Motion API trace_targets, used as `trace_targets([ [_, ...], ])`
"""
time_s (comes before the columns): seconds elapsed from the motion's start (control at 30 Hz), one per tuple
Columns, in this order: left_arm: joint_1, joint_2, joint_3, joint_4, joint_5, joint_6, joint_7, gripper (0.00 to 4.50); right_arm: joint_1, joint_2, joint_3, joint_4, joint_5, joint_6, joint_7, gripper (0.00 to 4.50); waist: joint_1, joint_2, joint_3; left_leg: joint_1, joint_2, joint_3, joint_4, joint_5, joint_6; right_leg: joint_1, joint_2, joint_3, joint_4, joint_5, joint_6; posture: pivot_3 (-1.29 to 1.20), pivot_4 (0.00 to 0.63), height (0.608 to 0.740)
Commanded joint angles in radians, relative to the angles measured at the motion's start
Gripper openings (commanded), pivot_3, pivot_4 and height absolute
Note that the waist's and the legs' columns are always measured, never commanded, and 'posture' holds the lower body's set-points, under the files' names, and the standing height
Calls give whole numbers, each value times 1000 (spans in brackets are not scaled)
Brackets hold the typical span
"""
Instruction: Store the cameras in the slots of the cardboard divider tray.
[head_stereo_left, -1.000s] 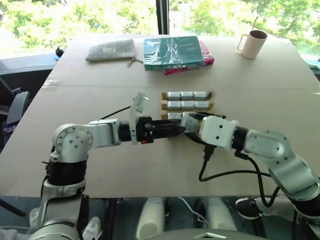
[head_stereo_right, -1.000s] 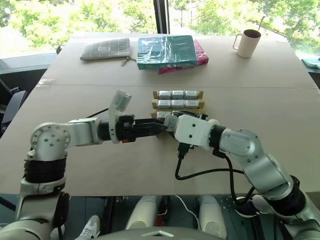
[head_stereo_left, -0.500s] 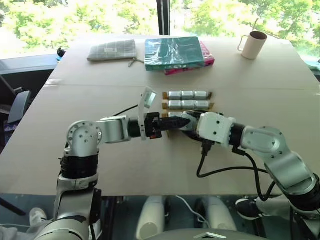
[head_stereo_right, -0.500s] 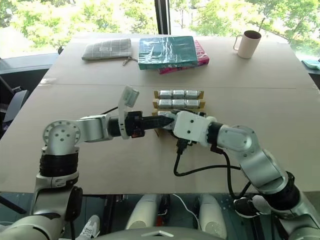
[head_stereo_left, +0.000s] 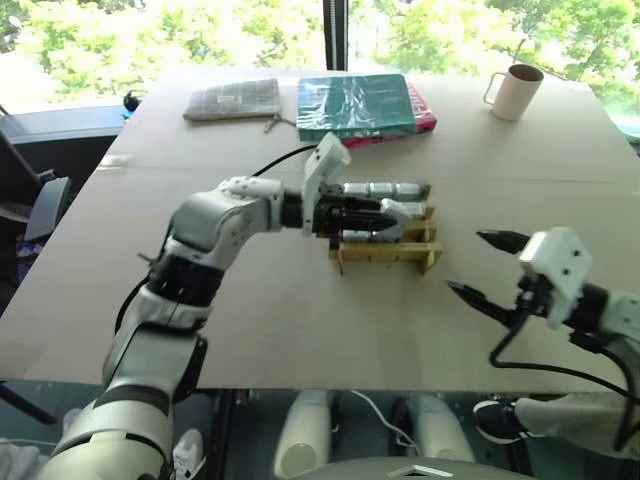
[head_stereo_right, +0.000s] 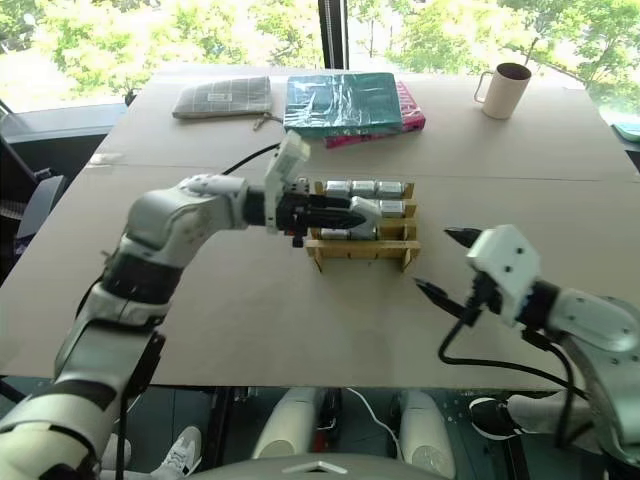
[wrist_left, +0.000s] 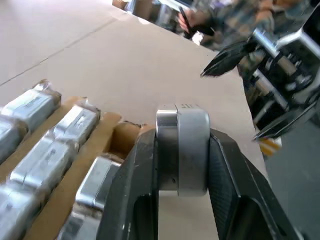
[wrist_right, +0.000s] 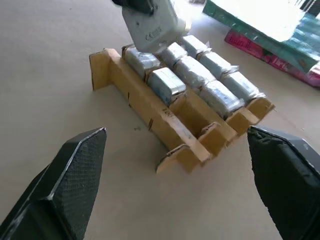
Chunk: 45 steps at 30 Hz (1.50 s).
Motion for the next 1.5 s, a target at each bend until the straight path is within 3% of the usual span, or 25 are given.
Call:
trace_targets([
  [0.03,-151,-84,-69,204,144,-140,-115,739,21,-17,-116,-33,74,-19,2,4451,2,0,0,0,0,-1,1,-1,1,0,0,-1,0,0,0,0,150,740],
  [0.3,-360,-251,-158,680,417,-453,-232,739,110,-15,-199,-93,109,-33,-54,4451,-5,0,0,-6,0,-2,6,-3,4,-2,1,1,1,0,0,0,150,740],
  [0.5,-430,-298,-151,871,559,-602,-275,739,182,-3,-196,-132,95,-49,-108,4451,-3,0,0,-8,1,-2,8,-5,8,-3,0,-1,1,0,0,0,150,740],
  [0.83,-456,-330,-176,912,712,-624,-298,739,230,0,-168,-151,57,-85,-166,4451,-8,0,0,-9,1,-4,9,-5,9,-3,0,0,2,0,1,0,150,740],
  [1.2,-493,-396,-83,958,721,-465,-276,739,229,-10,-135,-144,25,-96,-194,4451,-10,0,0,-9,0,-6,11,-6,9,-1,-1,-2,2,0,1,0,150,740],
  [1.5,-470,-373,-87,955,779,-501,-301,739,239,-7,-129,-138,22,-105,-196,4451,-10,0,0,-9,0,-7,11,-6,9,-1,-1,-2,2,0,1,0,150,740],
])
